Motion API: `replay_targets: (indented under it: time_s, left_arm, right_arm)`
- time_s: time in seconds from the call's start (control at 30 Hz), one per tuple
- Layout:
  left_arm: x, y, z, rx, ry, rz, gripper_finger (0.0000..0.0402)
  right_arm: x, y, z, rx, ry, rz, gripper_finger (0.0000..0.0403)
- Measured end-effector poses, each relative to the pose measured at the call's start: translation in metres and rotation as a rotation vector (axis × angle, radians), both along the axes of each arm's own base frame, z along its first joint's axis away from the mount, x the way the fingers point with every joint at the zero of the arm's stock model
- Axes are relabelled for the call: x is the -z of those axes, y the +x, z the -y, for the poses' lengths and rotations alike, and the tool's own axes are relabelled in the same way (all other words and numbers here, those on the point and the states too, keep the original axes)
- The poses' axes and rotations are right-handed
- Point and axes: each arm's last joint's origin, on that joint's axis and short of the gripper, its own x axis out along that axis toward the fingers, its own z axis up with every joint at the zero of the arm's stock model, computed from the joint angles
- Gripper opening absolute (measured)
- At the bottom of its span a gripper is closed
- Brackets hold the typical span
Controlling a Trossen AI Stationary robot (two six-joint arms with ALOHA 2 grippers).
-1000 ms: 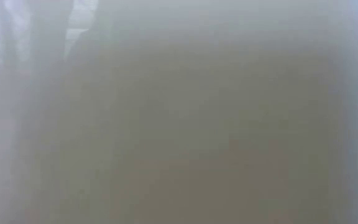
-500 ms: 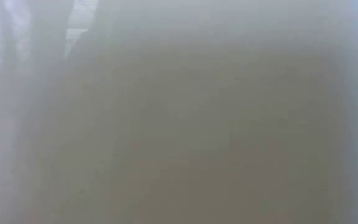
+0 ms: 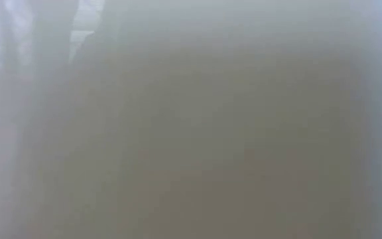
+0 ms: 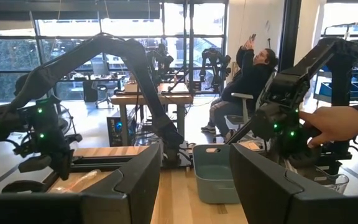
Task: Pick & Place Toothbrushes
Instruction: Adjust the orange toothbrushes
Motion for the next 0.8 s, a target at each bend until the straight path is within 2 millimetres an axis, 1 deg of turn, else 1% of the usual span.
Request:
replay_targets:
  time_s: [0.17,0.3,0.43,0.6,0.8]
  left_arm:
    - [0.000,0.000,0.000,0.000,0.000,0.001,0.0186]
    - [0.000,0.000,0.000,0.000,0.000,0.001,0.0186]
    - [0.000,0.000,0.000,0.000,0.001,0.001,0.0186]
    - [0.000,0.000,0.000,0.000,0.000,0.000,0.0186]
    - [0.000,0.000,0.000,0.000,0.000,0.000,0.0186]
  right_arm:
    - [0.001,0.001,-0.001,0.024,-0.004,-0.031,0.0000]
    - [0.000,-0.002,-0.003,0.073,0.020,-0.051,0.0000]
    - [0.000,-0.005,-0.006,0.083,0.065,-0.069,0.0000]
    - [-0.002,-0.009,-0.013,0.029,0.168,-0.058,0.0000]
    - [-0.004,-0.012,-0.018,-0.064,0.211,-0.061,0.0000]
